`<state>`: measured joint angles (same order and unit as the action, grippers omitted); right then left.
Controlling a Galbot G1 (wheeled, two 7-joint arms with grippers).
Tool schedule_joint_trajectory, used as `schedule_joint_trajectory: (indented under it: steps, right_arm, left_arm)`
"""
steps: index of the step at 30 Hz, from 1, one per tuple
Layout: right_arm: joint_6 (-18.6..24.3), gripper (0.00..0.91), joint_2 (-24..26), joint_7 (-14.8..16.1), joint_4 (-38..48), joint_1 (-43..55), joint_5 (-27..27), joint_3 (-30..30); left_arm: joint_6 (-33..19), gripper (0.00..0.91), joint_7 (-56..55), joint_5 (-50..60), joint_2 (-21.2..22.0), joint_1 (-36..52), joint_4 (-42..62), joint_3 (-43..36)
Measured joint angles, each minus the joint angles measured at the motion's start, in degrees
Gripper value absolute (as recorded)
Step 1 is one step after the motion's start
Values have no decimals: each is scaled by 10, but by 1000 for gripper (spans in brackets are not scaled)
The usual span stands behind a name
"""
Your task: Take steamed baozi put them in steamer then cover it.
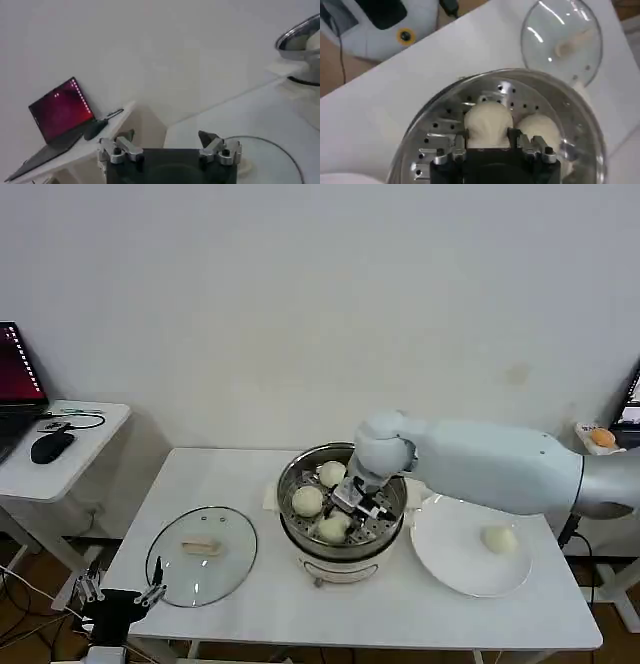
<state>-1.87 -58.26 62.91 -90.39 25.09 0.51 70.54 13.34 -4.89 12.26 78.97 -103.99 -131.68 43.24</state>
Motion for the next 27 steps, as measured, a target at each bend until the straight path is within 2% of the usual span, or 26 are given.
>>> schedule_joint_trajectory:
  steps: [1,16,20,27]
  right_arm:
    - [1,907,0,0,0,0,1,1]
    - [10,907,23,-2,8,17,-13,-23]
    - [-2,907,50,-9,14,24,-24,-44]
    - [-62,907,137,-34,31,44,-25,-56]
  left_arm:
    - [0,907,0,0,0,0,0,0]
    - [1,907,0,-1,-5,7,-1,-6]
    - [2,907,1,-6,-11,12,1,-6]
    - [1,907,2,-13,-23,22,7,-10]
